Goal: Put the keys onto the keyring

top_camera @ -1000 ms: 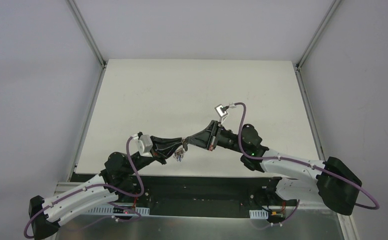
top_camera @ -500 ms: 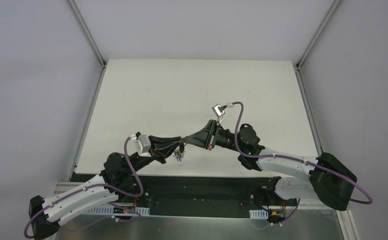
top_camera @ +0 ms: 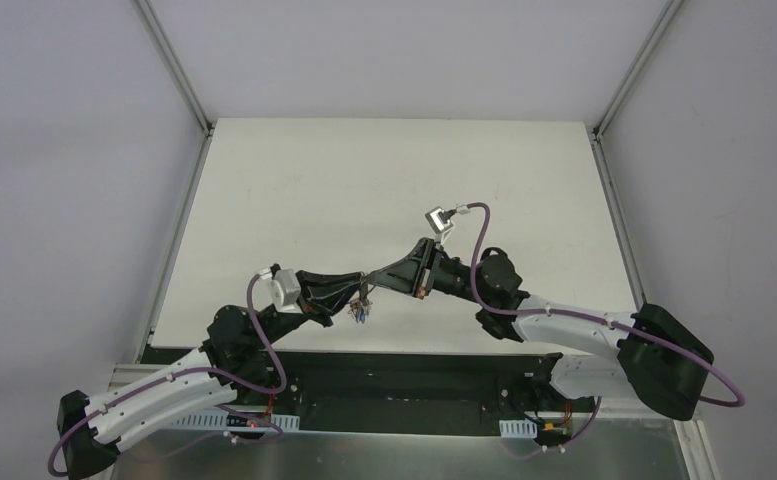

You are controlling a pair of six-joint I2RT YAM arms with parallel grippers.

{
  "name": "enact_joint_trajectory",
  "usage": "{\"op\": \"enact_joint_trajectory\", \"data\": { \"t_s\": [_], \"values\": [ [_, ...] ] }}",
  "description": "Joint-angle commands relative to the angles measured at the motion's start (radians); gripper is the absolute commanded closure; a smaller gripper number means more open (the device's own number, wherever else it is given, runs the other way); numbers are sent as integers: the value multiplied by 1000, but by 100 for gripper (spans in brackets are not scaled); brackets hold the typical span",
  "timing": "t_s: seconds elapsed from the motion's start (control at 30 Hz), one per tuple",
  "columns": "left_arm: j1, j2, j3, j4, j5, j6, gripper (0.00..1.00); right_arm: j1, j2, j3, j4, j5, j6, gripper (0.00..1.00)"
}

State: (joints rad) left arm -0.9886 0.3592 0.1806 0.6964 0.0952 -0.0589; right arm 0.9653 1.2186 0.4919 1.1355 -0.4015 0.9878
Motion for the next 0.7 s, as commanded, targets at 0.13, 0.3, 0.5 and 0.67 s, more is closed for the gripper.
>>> {"op": "enact_joint_trajectory", "data": {
  "t_s": [0.13, 0.3, 0.5, 0.67],
  "values": [
    [-1, 6, -1, 64, -3, 11, 100, -1, 12, 13, 147, 1, 39, 100],
    [-2, 14, 0, 64, -10, 14, 100, -1, 29, 25, 168, -3, 58, 100],
    [-2, 22, 1, 66, -22, 13, 100, -1, 52, 36, 193, -7, 78, 100],
    [-2, 25, 3, 66, -20, 13, 100, -1, 62, 47, 193, -8, 82, 100]
  ]
}}
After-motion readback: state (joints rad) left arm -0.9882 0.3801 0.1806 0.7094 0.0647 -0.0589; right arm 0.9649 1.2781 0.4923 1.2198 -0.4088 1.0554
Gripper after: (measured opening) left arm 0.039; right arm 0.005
